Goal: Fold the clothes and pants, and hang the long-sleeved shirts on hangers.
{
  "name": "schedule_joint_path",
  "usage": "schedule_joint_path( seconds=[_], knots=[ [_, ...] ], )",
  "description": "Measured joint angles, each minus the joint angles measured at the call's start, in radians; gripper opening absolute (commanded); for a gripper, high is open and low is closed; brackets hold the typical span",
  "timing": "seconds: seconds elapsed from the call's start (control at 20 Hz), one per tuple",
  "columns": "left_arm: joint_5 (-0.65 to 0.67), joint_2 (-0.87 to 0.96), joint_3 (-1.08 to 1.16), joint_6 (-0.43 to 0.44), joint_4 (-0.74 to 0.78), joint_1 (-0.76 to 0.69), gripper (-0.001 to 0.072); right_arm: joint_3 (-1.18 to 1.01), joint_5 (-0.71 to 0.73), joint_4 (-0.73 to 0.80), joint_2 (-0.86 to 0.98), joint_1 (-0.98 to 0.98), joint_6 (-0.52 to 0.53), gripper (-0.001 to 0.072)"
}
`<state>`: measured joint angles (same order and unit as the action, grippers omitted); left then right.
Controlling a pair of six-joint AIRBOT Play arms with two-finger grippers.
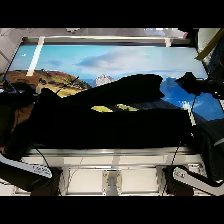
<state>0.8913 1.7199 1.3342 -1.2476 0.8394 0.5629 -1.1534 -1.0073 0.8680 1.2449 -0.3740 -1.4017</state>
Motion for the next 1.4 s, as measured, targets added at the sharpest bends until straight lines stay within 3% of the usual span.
schedule_joint_path(
  seconds=[0.55, 1.15, 1.25, 1.4],
  knots=[
    [0.003, -0.081, 0.001, 0.002, -0.003, 0.018, 0.0015, -0.002, 0.085, -0.067, 0.397, 0.000, -0.006, 0.0344],
    [0.003, -0.087, 0.001, -0.001, -0.002, 0.018, 0.0016, -0.055, 0.155, -0.290, 0.544, 0.007, 0.092, 0.0342],
    [0.003, -0.087, 0.001, -0.001, -0.002, 0.018, 0.0016, -0.068, 0.160, -0.304, 0.553, 0.013, 0.095, 0.0320],
    [0.003, -0.087, 0.001, -0.001, -0.002, 0.018, 0.0015, -0.077, 0.172, -0.314, 0.562, 0.020, 0.097, 0.0131]
  ],
)
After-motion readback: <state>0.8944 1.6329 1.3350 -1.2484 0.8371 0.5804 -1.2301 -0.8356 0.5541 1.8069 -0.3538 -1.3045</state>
